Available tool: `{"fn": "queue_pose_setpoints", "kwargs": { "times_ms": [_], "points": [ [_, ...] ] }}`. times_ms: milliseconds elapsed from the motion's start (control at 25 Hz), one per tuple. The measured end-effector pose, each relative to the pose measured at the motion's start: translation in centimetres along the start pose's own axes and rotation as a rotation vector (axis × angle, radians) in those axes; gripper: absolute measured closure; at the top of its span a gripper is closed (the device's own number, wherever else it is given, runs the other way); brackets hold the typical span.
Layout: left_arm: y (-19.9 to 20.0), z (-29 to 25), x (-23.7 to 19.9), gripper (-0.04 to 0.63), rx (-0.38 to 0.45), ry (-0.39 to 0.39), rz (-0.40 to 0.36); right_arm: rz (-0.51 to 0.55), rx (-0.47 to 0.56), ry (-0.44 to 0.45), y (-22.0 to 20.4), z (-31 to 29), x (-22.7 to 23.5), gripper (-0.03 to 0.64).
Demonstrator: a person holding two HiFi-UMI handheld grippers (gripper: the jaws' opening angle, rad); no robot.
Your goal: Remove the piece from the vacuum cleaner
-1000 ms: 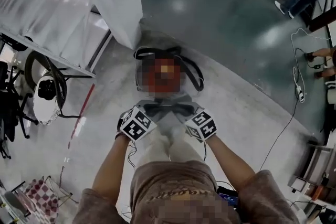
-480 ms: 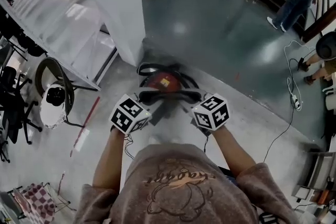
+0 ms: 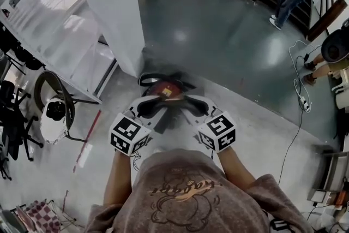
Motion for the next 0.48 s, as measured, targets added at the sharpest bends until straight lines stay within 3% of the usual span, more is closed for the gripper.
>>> {"fn": "queue_pose_setpoints", "kwargs": {
  "times_ms": [240, 480],
  "points": [
    [-1.1, -0.6, 0.6, 0.503, 0.039, 0.002, 0.006, -0.003, 0.075, -0.016, -1.7, 0.2, 0.1, 0.534],
    [-4.5, -2.7, 0.4, 0.503, 0.000, 0.002, 0.042, -0.058, 0.056, 0.011, -5.4, -1.4, 1.1, 0.534]
  ]
}}
Point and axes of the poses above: the fingertips, and each gripper's own axes: z backward along the fingers, x to its right, y out of its top, the point moved 5 cm from there along z, backward along the fingers, and after that the axes turned 5 degrees about -x, right-handed, at the moved point
